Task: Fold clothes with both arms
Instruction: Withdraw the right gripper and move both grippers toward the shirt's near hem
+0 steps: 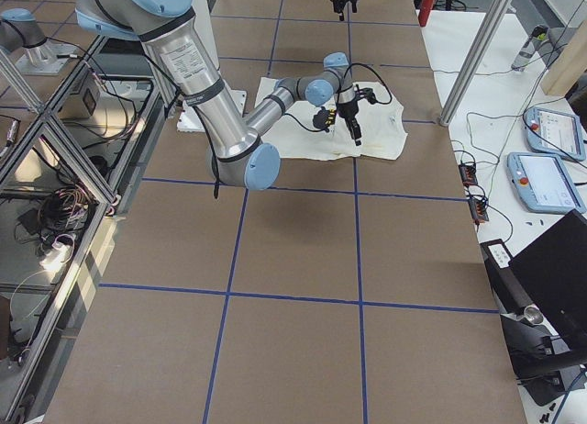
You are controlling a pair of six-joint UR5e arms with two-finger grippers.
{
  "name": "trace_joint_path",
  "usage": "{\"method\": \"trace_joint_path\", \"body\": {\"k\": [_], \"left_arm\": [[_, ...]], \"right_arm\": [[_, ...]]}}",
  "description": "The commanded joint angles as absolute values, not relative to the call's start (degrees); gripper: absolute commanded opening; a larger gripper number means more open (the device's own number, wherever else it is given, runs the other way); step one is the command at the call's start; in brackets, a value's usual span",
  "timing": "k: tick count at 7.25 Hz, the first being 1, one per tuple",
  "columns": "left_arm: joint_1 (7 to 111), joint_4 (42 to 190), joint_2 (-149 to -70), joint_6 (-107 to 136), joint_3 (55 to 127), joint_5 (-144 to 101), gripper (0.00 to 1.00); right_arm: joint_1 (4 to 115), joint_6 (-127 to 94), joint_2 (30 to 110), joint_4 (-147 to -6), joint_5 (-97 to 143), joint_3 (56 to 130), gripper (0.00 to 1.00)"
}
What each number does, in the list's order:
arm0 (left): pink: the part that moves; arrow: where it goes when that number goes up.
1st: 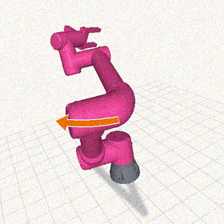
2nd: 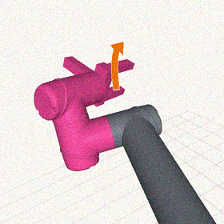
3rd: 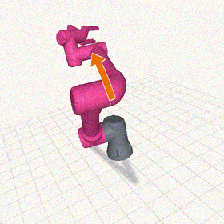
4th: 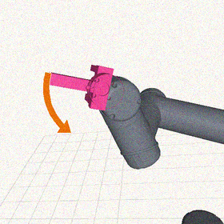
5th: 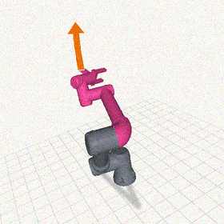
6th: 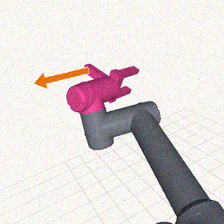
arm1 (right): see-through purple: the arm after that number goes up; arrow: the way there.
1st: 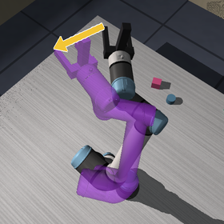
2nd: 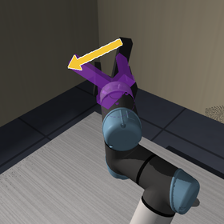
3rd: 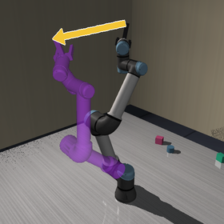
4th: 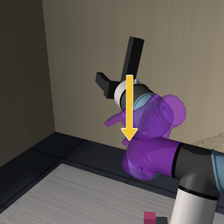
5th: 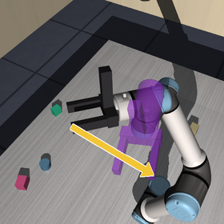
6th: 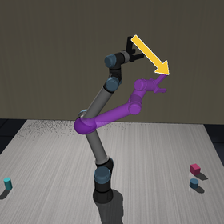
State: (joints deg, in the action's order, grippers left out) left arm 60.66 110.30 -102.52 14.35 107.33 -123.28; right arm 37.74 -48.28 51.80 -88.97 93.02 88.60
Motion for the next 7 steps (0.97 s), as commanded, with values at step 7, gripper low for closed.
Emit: {"method": "trace_joint_path", "body": {"k": [7], "left_arm": [[38.5, 135.1, -87.3, 64.8, 117.2, -105.6, 0.95]], "right_arm": [[14.8, -96.0, 84.1, -76.5, 84.3, 128.0, 1.00]]}}
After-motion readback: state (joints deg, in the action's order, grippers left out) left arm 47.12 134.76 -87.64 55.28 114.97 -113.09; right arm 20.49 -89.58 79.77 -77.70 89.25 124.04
